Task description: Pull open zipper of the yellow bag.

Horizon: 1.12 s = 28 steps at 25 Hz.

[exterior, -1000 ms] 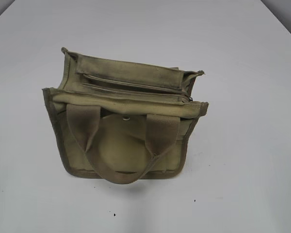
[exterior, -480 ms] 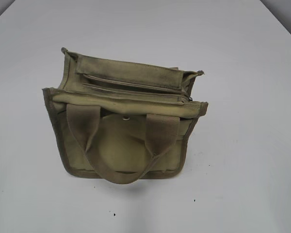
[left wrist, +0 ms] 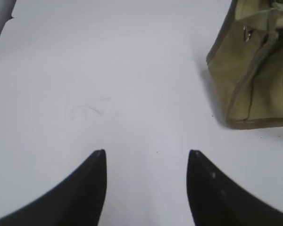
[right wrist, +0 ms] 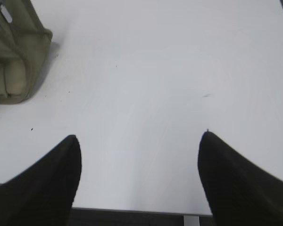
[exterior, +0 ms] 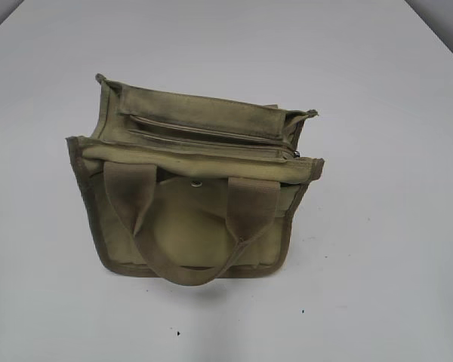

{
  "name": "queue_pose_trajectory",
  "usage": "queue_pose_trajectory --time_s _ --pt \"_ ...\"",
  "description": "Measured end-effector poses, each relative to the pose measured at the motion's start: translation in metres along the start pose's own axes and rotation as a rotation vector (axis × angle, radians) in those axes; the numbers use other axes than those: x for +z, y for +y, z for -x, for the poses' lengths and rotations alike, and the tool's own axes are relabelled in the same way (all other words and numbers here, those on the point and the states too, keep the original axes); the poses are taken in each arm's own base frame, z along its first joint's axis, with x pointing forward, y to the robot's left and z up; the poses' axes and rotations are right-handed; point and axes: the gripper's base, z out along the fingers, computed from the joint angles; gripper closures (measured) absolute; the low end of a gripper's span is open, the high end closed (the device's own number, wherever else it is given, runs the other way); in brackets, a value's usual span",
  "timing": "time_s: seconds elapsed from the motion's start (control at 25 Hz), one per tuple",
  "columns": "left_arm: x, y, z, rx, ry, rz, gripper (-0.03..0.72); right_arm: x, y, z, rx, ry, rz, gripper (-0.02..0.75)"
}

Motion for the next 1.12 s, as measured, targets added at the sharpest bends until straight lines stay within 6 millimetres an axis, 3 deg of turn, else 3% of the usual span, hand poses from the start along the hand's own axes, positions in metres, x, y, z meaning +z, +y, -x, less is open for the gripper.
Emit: queue_pose_trajectory --time_s 0.36,1.12 --pt "-0.0086 -0.0009 -0.0047 -0.021 -0.063 0.049 0.270 -0.0047 0.0005 -0.0029 0.006 -0.038 -0.018 0.144" --pt "-0.0079 -0.0009 -0.0053 -0.021 -0.060 0.049 0.270 -0.0047 0.0005 -0.0029 0.006 -0.038 -0.018 0.144"
